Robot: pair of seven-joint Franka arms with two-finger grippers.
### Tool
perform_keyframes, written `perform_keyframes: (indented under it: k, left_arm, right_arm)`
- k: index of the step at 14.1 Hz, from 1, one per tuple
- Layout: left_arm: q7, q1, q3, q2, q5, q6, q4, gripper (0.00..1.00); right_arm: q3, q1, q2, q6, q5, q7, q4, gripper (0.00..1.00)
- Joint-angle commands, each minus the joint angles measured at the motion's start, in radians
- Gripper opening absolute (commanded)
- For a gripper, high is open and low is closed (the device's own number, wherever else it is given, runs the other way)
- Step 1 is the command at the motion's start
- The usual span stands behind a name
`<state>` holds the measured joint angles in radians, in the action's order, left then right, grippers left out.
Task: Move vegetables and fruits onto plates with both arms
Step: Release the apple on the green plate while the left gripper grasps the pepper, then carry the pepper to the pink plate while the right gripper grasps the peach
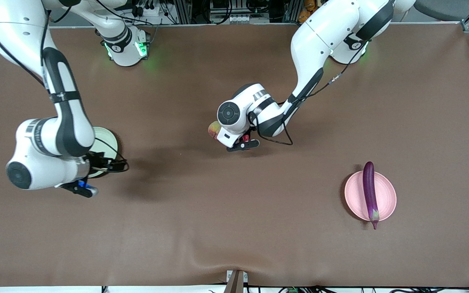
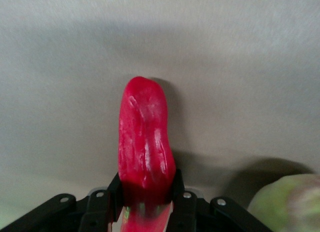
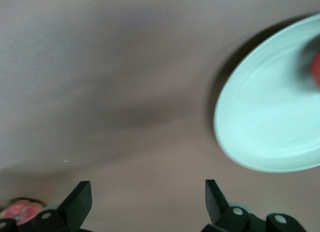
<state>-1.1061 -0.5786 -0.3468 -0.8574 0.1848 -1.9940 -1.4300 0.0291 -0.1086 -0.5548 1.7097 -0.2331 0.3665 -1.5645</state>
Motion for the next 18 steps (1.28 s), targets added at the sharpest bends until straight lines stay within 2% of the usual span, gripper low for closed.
perform_keyframes:
  k: [1, 3, 5, 8, 10, 15, 18]
  left_arm:
    - [-0.024, 0.005, 0.019, 0.090, -0.011, 0.029, 0.005, 0.00]
    - [-0.024, 0.057, 0.020, 0.176, -0.018, 0.029, 0.006, 0.00]
    - [-0.030, 0.135, 0.019, 0.266, -0.039, 0.029, 0.008, 0.00]
    - [-0.038, 0.285, 0.020, 0.395, -0.131, 0.029, 0.026, 0.00]
    - [-0.038, 0.383, 0.020, 0.451, -0.143, 0.029, 0.026, 0.00]
    - [-0.018, 0.603, 0.023, 0.472, -0.124, 0.029, 0.028, 0.00]
    - [0.119, 0.703, 0.022, 0.431, -0.061, 0.026, 0.025, 0.00]
  right_arm:
    - [-0.061, -0.006, 0.033, -0.018, -0.018, 0.125, -0.009, 1.00]
    - [-0.107, -0.008, 0.047, -0.018, -0.049, 0.207, -0.014, 1.00]
    - [-0.127, -0.035, 0.049, -0.016, -0.080, 0.282, -0.017, 1.00]
    - [-0.130, -0.141, 0.044, 0.010, -0.081, 0.435, -0.023, 1.00]
    - [-0.130, -0.208, 0.039, 0.063, -0.107, 0.520, -0.054, 1.00]
    - [-0.132, -0.406, 0.010, 0.289, -0.132, 0.777, -0.114, 1.00]
    - [-0.130, -0.492, -0.019, 0.440, -0.132, 0.848, -0.178, 1.00]
